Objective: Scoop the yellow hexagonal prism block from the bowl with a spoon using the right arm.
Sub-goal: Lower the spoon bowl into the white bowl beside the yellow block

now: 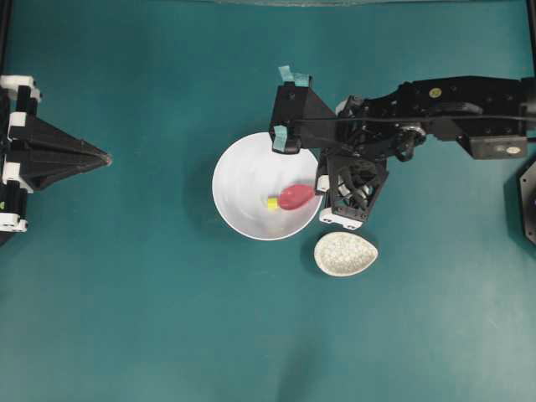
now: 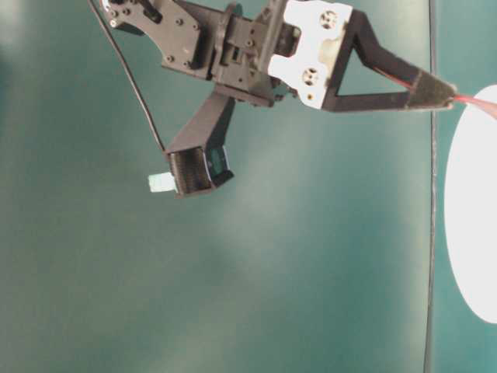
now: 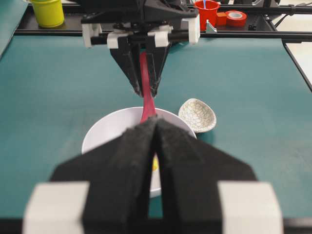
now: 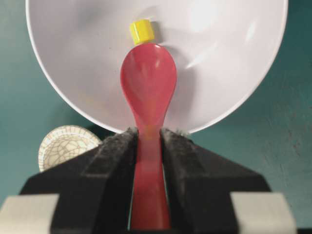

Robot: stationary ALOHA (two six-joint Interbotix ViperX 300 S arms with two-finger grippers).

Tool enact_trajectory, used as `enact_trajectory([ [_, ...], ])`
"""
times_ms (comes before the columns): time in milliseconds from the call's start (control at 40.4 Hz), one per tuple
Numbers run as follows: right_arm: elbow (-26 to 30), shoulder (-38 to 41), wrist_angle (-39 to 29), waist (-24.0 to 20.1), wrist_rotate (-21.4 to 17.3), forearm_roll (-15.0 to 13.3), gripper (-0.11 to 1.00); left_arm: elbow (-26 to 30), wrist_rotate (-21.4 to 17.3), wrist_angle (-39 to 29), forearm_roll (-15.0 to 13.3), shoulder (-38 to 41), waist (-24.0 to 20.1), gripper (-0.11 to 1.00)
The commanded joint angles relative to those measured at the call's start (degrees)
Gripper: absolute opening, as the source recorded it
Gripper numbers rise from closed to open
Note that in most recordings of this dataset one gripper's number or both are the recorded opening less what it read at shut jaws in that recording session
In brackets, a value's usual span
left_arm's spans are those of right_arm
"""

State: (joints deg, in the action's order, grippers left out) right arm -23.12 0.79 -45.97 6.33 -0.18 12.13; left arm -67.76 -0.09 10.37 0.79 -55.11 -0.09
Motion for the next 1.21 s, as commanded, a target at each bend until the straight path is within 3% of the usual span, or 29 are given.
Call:
enact_trajectory([
  [0,1.5,-0.1,0.3,0.1,0.0,-0.1,0.23,1.7,-0.1,0.6,0.1,0.2,-0.1,0.0],
  [297,2.3,1.7,1.7,-0.4,0.6,-0.1,0.23,1.8,0.0,0.6,0.1,0.2,-0.1,0.0],
  [866,2.4,3.3,10.5,-1.1,1.0,-0.1,0.23,1.8,0.0,0.6,0.2,0.2,-0.1,0.0],
  [1188,2.0,3.3,15.1,-1.1,1.5,-1.6,0.23,1.8,0.0,0.5,0.2,0.2,-0.1,0.0],
])
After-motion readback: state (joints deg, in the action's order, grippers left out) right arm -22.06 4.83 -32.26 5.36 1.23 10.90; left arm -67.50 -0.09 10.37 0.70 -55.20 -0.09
